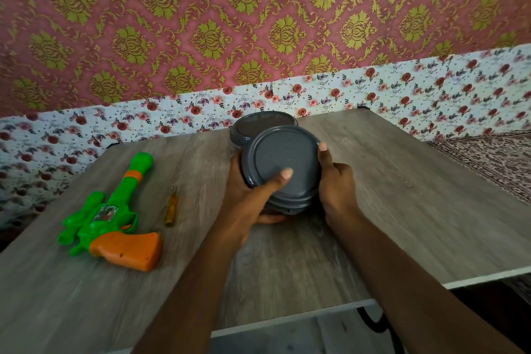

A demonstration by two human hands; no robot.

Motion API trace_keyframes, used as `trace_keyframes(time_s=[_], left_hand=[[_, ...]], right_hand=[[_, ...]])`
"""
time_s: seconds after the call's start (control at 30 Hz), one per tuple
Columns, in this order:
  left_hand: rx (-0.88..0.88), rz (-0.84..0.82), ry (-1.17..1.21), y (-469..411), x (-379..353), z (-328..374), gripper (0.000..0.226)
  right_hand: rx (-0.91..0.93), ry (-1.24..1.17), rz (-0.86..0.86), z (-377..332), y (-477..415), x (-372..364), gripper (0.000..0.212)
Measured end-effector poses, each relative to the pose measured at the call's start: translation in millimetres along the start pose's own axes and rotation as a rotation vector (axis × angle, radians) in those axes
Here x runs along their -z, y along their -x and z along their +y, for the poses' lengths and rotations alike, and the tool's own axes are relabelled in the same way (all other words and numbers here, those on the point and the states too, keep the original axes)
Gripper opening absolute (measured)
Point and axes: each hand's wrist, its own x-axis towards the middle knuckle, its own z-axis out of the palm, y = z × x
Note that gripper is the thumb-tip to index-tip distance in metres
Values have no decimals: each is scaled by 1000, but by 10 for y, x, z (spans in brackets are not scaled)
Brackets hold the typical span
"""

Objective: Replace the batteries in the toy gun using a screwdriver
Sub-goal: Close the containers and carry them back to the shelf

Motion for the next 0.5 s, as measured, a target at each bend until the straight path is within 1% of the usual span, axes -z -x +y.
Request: trace_keyframes(time_s=[0.03, 0.07, 0.1, 0.13, 0.2, 0.27, 0.37, 0.5], left_hand=[[-10, -22, 11, 21, -14, -35, 73], [-28, -26, 15, 30, -31, -61, 77], [-38, -18, 23, 32, -29, -81, 77], [-37, -7, 43, 34, -35, -84, 76], [-37, 2, 71, 32, -30, -91, 71], [-44, -9, 74, 53, -40, -95, 67], [-39, -6, 83, 64, -36, -104, 67], [-6, -7, -21, 87, -8, -57, 65]], right_hand=[[-59, -36, -24, -3, -17, -4, 91], [-104, -71, -54, -6, -35, -7, 99], [-124, -94, -75, -19, -15, -9, 100], [-121, -113, -88, -36, 10, -11, 96], [-99, -117, -72, -40, 27, -17, 93], [-91, -105, -39, -24, 5, -32, 97], [-99, -104, -40, -47, 5, -36, 100], [-99, -107, -20, -49, 42, -14, 110]])
